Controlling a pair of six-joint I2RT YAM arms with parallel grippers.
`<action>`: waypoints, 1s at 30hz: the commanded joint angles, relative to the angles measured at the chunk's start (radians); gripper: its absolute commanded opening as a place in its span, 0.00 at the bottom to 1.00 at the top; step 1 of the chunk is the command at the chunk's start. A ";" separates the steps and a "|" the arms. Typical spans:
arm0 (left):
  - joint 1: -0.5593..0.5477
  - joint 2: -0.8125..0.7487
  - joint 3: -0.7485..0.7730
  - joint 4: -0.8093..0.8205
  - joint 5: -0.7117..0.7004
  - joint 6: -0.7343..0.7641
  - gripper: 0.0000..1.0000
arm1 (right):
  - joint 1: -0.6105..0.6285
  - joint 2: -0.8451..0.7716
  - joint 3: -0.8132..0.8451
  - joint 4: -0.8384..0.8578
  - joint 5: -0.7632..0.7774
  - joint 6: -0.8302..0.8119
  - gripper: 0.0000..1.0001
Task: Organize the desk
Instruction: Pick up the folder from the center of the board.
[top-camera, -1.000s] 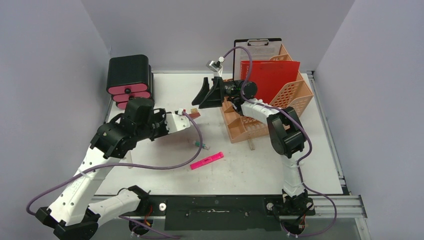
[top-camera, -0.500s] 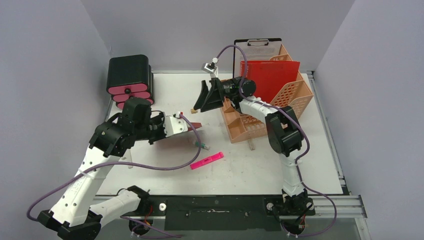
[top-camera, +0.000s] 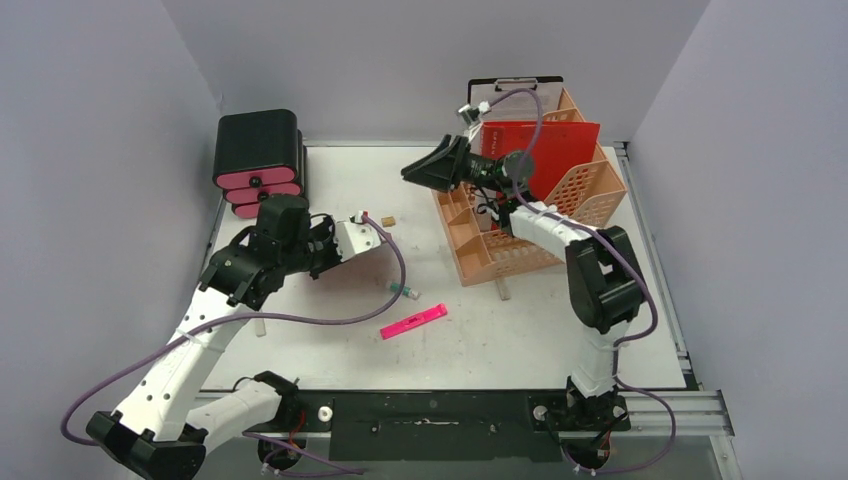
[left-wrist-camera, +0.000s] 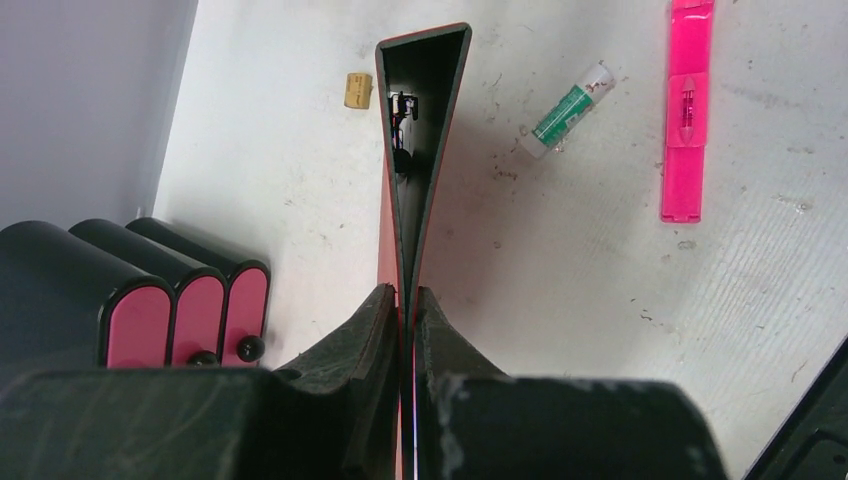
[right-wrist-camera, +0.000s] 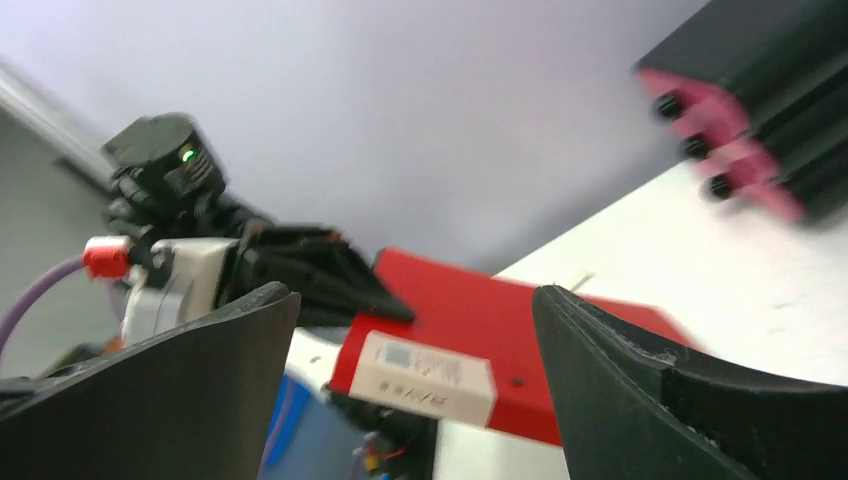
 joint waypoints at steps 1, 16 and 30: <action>0.013 0.010 0.015 0.016 0.067 -0.063 0.00 | -0.027 -0.097 0.201 -0.745 0.186 -0.760 0.90; 0.042 0.031 0.112 -0.056 0.169 -0.083 0.00 | 0.038 -0.127 0.285 -1.974 -0.100 -2.672 0.90; 0.049 0.082 0.215 -0.114 0.268 -0.097 0.00 | 0.190 -0.036 0.350 -1.592 -0.044 -2.164 0.90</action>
